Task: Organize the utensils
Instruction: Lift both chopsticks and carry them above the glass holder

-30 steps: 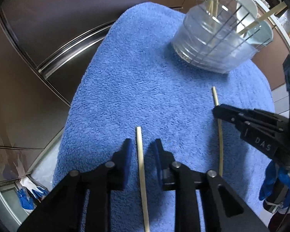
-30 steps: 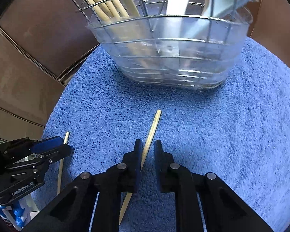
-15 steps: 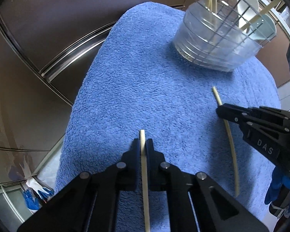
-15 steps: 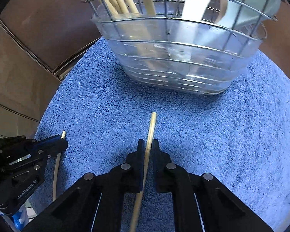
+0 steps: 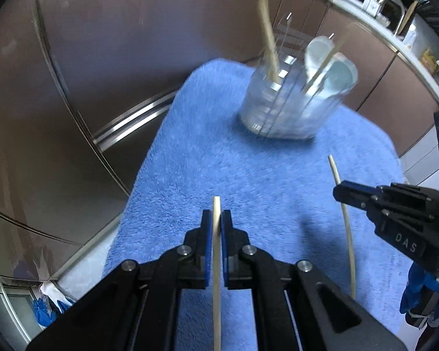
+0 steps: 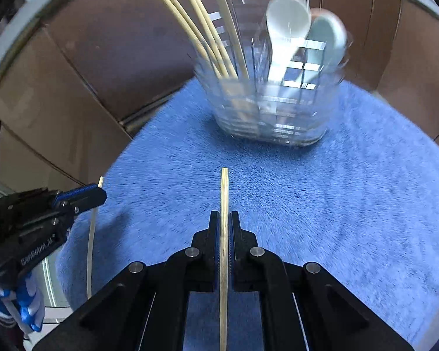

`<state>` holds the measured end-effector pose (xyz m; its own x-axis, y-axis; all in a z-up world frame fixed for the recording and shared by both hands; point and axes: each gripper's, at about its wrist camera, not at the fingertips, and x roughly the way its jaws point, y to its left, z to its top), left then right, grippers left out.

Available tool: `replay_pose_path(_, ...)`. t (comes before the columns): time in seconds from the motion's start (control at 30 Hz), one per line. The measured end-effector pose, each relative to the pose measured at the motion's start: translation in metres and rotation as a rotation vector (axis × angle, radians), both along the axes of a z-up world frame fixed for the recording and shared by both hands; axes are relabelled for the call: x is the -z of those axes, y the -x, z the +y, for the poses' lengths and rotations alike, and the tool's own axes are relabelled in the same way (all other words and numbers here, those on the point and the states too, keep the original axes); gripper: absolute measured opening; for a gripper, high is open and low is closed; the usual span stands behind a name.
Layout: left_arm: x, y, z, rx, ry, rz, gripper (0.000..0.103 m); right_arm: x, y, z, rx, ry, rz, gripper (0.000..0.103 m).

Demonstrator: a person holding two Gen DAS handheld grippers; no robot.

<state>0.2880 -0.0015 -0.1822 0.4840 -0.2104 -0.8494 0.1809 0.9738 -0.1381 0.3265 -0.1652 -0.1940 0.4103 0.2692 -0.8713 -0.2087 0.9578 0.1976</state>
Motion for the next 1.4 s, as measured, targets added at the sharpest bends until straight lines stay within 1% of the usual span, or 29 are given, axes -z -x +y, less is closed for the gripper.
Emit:
replay_pose_path(0.2,-0.047,0.042,0.007,0.0,0.053,-0.147,0.005,-0.046,0.055,-0.011,-0.02,-0.032,-0.17,0.005)
replay_pose_path(0.27,-0.062,0.055,0.005,0.002,0.073,-0.191,0.005,-0.054,0.069,-0.004,-0.026,-0.052,-0.222,0.005)
replay_pose_path(0.4,-0.089,0.078,0.001,0.007,0.092,-0.282,0.005,-0.08,0.102,-0.007,-0.033,-0.075,-0.333,0.005)
replay_pose_path(0.53,-0.112,0.091,-0.005,0.011,0.105,-0.367,0.005,-0.099,0.12,-0.01,-0.031,-0.085,-0.416,0.005)
replay_pose_path(0.67,-0.131,0.085,-0.005,-0.005,0.136,-0.436,0.005,-0.111,0.117,-0.015,-0.019,-0.109,-0.482,0.005)
replay_pose_path(0.8,-0.152,0.064,-0.002,-0.028,0.19,-0.494,0.005,-0.13,0.102,-0.02,-0.01,-0.143,-0.564,0.005)
replay_pose_path(0.93,-0.174,0.033,-0.003,-0.062,0.267,-0.571,0.005,-0.153,0.074,-0.03,0.004,-0.195,-0.655,0.005)
replay_pose_path(1.03,-0.186,0.008,-0.006,-0.083,0.316,-0.629,0.005,-0.17,0.048,-0.037,0.026,-0.238,-0.737,0.005)
replay_pose_path(1.1,-0.193,-0.011,-0.009,-0.104,0.353,-0.683,0.005,-0.18,0.03,-0.042,0.041,-0.269,-0.784,0.005)
replay_pose_path(1.17,-0.198,-0.026,-0.012,-0.125,0.375,-0.73,0.005,-0.189,0.008,-0.046,0.05,-0.312,-0.833,0.005)
replay_pose_path(1.2,-0.2,-0.035,-0.015,-0.14,0.379,-0.766,0.005,-0.192,-0.003,-0.046,0.051,-0.324,-0.856,0.005)
replay_pose_path(1.3,-0.2,-0.053,-0.022,-0.17,0.383,-0.836,0.005,-0.195,-0.029,-0.043,0.046,-0.34,-0.901,0.005)
replay_pose_path(1.4,-0.192,-0.076,-0.03,-0.202,0.391,-0.861,0.005,-0.186,-0.06,-0.041,0.042,-0.353,-0.919,0.005)
